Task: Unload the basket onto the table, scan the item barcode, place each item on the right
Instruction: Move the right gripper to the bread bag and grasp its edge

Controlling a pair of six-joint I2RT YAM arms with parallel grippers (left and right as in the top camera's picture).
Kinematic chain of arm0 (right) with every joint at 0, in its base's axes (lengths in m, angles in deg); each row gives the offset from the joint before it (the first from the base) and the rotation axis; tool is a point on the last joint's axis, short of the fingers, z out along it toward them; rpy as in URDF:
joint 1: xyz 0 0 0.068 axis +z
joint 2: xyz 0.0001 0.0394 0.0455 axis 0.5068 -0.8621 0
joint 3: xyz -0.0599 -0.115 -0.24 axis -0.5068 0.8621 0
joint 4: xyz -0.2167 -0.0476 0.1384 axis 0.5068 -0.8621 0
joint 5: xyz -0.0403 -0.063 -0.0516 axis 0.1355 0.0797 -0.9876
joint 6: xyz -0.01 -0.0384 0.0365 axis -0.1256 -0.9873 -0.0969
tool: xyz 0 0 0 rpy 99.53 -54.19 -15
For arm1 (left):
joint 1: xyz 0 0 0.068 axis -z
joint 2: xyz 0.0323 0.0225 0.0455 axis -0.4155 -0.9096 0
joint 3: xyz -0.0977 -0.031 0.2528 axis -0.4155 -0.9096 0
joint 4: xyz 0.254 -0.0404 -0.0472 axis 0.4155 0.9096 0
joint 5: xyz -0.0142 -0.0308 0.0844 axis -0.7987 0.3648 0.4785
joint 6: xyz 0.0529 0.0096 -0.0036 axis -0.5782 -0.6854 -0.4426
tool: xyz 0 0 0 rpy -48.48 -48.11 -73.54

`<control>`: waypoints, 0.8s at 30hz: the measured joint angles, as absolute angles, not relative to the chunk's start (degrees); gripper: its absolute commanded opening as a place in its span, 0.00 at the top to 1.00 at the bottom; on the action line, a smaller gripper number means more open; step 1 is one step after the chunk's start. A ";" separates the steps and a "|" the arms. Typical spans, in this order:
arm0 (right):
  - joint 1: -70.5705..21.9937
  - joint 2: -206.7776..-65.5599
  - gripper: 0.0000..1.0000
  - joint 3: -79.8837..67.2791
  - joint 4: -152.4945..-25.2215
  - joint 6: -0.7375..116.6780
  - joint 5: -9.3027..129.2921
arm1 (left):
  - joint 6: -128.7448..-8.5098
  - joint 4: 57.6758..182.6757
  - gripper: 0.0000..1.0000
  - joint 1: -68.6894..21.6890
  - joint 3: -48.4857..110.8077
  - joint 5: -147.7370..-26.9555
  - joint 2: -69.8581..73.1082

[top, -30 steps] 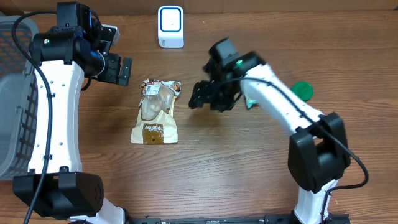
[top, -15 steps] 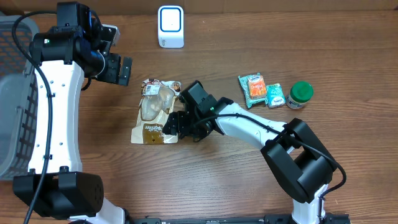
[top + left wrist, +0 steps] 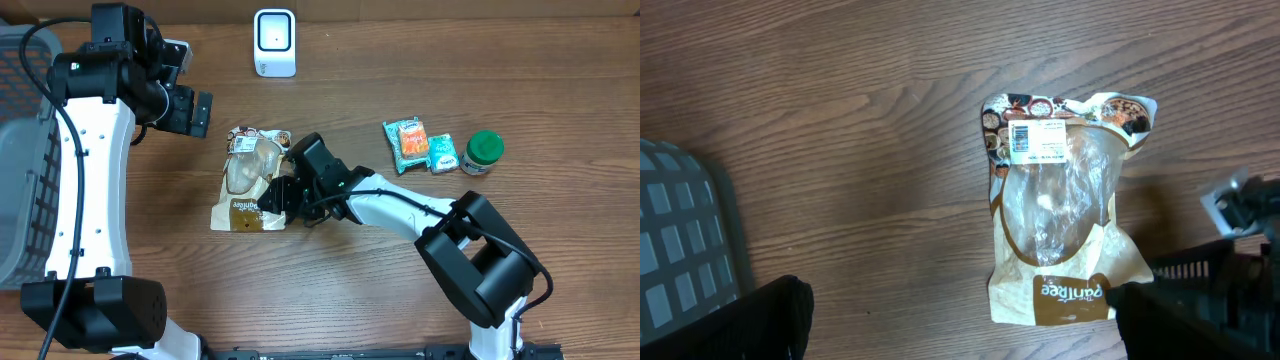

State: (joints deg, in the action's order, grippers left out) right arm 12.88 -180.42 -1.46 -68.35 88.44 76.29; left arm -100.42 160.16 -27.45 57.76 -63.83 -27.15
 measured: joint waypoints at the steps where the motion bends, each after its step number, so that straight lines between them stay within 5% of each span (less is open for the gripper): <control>1: 13.25 -180.42 0.45 -1.46 -68.35 88.48 75.90 | -100.42 160.18 0.01 -27.45 57.76 -63.83 -27.15; 8: 14.58 -180.42 0.52 -1.44 -68.41 89.01 73.43 | -100.42 160.16 0.01 -27.45 57.76 -63.83 -27.15; 15: 14.58 -180.42 0.73 -1.42 -68.69 89.03 72.29 | -100.42 160.16 0.00 -27.45 57.76 -63.83 -27.15; 24: 14.58 -180.42 0.81 -1.42 -69.57 89.07 72.05 | -100.42 160.16 0.01 -27.45 57.76 -63.83 -27.15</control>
